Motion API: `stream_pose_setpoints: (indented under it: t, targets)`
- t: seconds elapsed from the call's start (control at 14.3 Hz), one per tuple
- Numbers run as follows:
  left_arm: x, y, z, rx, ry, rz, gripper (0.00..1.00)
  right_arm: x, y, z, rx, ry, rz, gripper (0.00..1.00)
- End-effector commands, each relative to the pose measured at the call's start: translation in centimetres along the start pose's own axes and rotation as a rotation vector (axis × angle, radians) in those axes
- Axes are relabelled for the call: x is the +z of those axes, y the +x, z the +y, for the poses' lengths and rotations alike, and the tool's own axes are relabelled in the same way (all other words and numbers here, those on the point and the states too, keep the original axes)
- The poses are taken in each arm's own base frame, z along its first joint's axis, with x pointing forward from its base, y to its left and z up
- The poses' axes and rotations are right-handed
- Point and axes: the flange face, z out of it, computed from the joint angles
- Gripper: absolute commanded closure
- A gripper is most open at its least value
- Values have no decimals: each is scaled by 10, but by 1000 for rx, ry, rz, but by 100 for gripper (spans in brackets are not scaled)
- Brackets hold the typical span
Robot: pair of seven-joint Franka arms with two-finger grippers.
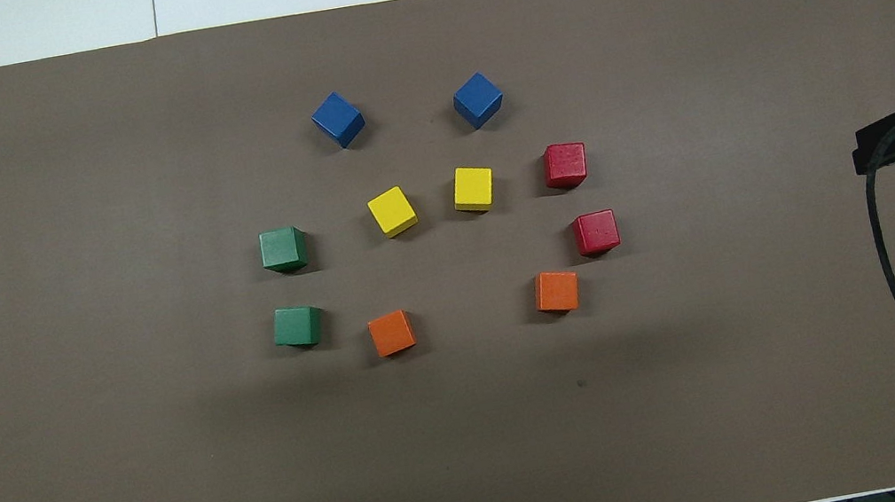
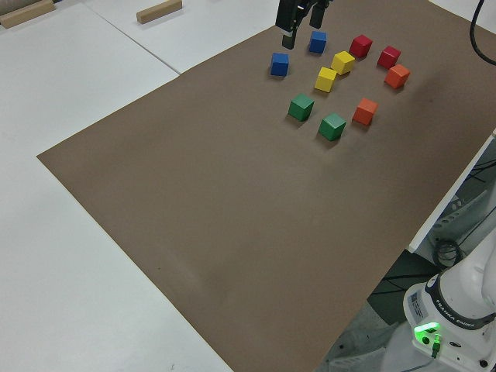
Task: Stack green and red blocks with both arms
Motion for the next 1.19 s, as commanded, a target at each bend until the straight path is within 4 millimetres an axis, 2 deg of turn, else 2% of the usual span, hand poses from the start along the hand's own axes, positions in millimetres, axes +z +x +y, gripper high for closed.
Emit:
stream_pose_setpoints:
  t: [0.0,0.28,0.49,0.56,0.7,0.91,1.12]
  targets:
    - [-2,-5,-3,-11,-10,14,0,15,-10,-48,-11,2,8,0]
    - [-2,-5,-2,-10,-10,14,0,69,-15,-120,18,0,11,0]
    - [3,-1,-1,-8,-12,60,0,114,-10,-155,48,-2,4,0]
    - [10,-5,4,3,-11,63,0,130,-6,-163,49,-5,-3,0]
    - [30,-15,9,19,-23,58,0,160,-3,-165,51,0,7,0]
    - [61,-26,38,70,-45,52,0,193,-4,-164,50,10,23,0]
    - [93,-30,77,132,-43,17,0,215,-1,-166,49,11,22,0]
